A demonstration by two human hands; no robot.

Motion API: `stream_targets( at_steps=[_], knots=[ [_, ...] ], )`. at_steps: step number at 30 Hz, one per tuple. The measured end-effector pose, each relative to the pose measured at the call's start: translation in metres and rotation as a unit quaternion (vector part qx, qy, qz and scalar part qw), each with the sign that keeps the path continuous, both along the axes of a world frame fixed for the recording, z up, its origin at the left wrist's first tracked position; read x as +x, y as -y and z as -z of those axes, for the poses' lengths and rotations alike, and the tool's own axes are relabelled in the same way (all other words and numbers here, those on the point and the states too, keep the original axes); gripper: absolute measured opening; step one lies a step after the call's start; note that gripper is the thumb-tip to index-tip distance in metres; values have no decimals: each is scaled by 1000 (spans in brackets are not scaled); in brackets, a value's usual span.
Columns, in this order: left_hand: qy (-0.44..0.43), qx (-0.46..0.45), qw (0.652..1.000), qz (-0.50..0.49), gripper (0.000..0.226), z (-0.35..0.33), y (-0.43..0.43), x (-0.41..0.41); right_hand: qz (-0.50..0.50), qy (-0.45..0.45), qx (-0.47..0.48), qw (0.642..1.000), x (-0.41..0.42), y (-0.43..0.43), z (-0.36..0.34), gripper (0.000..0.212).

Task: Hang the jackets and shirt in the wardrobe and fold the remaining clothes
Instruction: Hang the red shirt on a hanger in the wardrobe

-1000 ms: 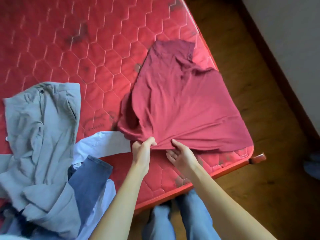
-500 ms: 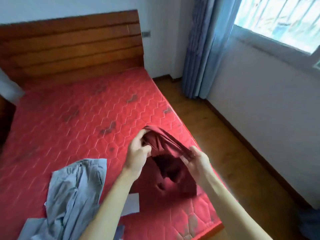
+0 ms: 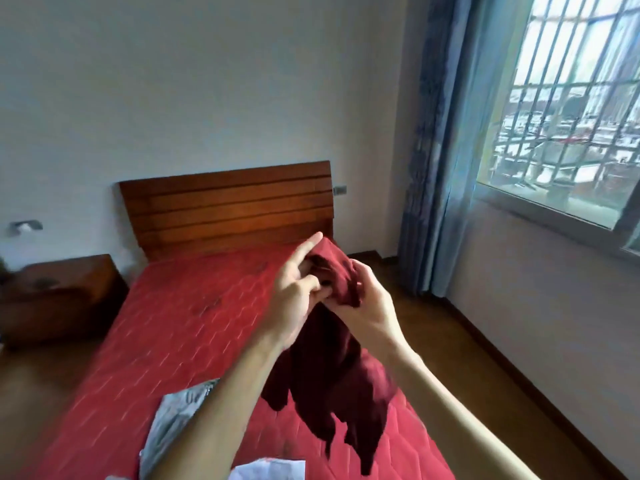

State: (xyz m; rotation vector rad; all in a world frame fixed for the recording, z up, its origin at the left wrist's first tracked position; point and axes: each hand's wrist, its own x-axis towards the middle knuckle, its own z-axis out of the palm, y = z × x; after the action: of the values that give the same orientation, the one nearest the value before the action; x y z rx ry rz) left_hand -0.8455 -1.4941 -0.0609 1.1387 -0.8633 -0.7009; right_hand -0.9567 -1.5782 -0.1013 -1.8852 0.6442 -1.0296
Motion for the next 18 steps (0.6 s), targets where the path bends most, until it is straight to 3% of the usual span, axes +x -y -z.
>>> stream_targets(
  at_steps=[3, 5, 7, 9, 11, 14, 15, 16, 18],
  knots=[
    [201, -13, 976, -82, 78, -11, -39, -2, 26, 30, -17, 999, -4, -24, -22, 44],
    [346, 3, 922, -176, 82, -15, -67, -7, 0, 40, -26, 999, -12, -44, -40, 44],
    [434, 32, 864, -252, 90, -16, -97, -16, -35, 43, -57, 997, -21, -65, -58, 46],
    [476, 60, 816, -324, 97, -17, -126, -25, -69, 35, -103, 992, -31, -88, -76, 50],
    [501, 71, 755, -417, 89, -22, -158, -31, -101, 18, -135, 986, -41, -111, -87, 54],
    [558, 82, 632, -532, 53, -35, -211, -42, -124, 27, -197, 972, -52, -148, -93, 49],
    [567, 84, 605, -553, 39, -40, -230, -45, -127, 33, -212, 968, -54, -161, -94, 46],
    [571, 85, 591, -564, 28, -44, -250, -49, -132, 36, -220, 966, -55, -174, -94, 42],
    [569, 90, 596, -560, 20, -54, -293, -57, -139, 41, -226, 963, -53, -200, -96, 29]
  ],
)
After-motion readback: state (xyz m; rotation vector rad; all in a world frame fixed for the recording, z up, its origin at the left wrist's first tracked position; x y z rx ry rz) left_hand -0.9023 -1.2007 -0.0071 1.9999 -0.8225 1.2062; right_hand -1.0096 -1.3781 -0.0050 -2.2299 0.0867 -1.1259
